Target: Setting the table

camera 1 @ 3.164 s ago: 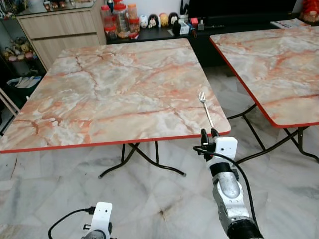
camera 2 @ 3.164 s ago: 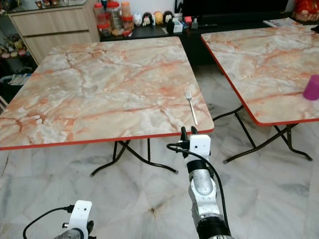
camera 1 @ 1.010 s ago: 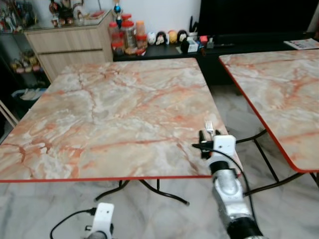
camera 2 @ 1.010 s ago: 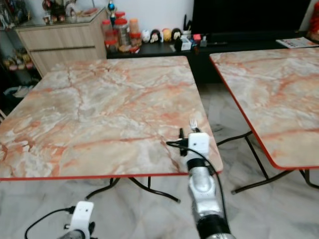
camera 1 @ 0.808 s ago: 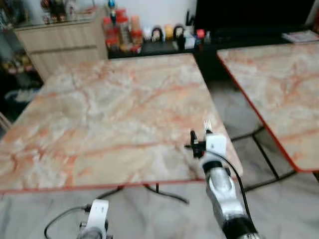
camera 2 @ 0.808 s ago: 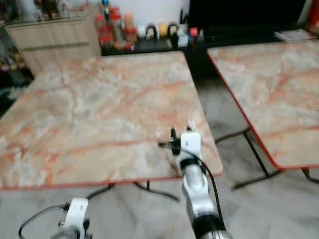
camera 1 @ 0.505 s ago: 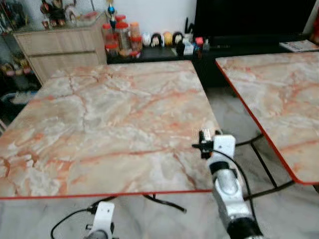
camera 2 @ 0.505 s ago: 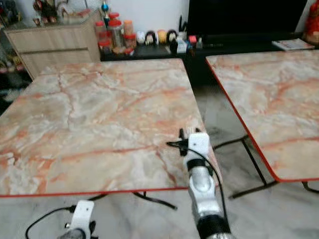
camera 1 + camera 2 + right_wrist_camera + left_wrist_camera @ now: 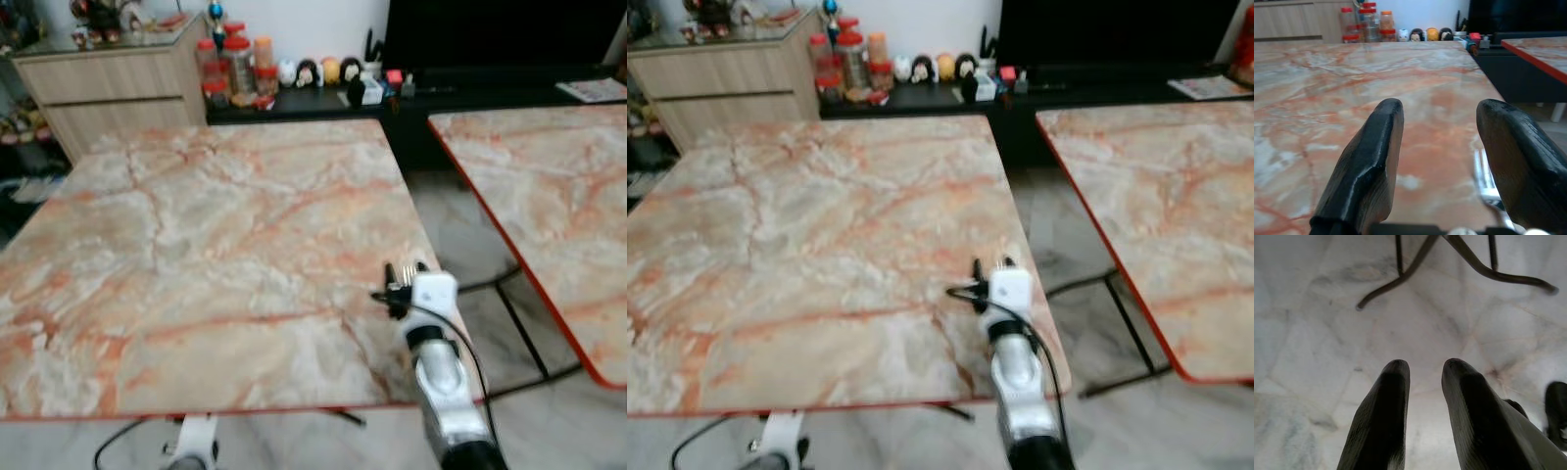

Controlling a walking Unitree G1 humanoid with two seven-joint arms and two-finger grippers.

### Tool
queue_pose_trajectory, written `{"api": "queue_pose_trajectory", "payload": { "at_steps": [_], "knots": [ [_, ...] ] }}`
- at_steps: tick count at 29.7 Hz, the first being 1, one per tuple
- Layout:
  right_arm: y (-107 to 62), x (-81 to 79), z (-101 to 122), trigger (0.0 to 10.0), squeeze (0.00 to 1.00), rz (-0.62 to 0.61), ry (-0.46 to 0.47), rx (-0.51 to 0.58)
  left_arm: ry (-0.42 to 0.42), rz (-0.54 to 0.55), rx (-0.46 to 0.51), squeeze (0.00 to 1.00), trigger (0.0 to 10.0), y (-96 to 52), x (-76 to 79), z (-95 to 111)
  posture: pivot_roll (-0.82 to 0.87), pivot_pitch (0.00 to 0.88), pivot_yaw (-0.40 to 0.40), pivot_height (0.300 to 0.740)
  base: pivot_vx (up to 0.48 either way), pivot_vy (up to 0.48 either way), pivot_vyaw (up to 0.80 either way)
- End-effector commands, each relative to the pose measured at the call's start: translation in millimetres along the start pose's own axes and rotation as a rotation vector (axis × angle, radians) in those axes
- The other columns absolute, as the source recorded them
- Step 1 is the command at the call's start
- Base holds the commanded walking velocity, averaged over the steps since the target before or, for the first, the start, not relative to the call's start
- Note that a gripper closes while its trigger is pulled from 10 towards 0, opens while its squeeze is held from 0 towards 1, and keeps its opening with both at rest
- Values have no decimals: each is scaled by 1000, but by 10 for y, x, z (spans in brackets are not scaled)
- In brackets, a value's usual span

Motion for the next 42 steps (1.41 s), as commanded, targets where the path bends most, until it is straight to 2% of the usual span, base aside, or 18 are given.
{"api": "queue_pose_trajectory", "payload": {
  "at_steps": [1, 9, 13, 19, 28, 32, 38, 42],
  "knots": [
    [-11, 26, 31, 10000, 0, -4, -11, 11, 6, -2, -22, 0, 10000, -7, 21, -56, -64, 0, 49, 740, 0, 0, 0],
    [-62, 18, 31, 10000, 0, -5, -14, 11, 14, -6, -22, 0, 10000, -8, 8, -60, -71, 0, 55, 740, 0, 0, 0],
    [-83, 81, 24, 10000, 0, -25, -23, 6, 19, -12, -24, 0, 10000, -8, 13, -63, -76, 0, 56, 740, 0, 0, 0],
    [-47, 193, 52, 10000, 0, -53, -33, 6, 7, -12, -21, 0, 10000, -4, 29, -42, -62, 0, 49, 740, 0, 0, 0],
    [19, 236, 90, 10000, 0, -69, -59, 4, -13, -2, -25, 0, 10000, -6, 20, -54, -58, 0, 41, 740, 0, 0, 0],
    [1, 344, 85, 10000, 0, -108, -67, -13, -19, -14, -34, 0, 10000, -9, 55, -75, -68, 0, 41, 740, 0, 0, 0],
    [53, 496, 143, 10000, 0, -178, -141, -63, -23, -17, -32, 0, 10000, -7, 70, -65, -76, 0, 40, 740, 0, 0, 0],
    [84, 513, 191, 10000, 0, -185, -138, -63, -25, -18, -32, 0, 10000, -6, 74, -62, -75, 0, 37, 740, 0, 0, 0]
  ]
}}
Point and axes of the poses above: a point about 5 cm out from each wrist's last joint towards the gripper, its own y axis pointing out of the wrist towards the gripper, its own z axis along the axis of the wrist's last joint, x = y × z, the point moved 4 cm from there along y, pointing out of the wrist towards the gripper, and after that the axes turned 2 degrees about y, right-handed, at the moved point
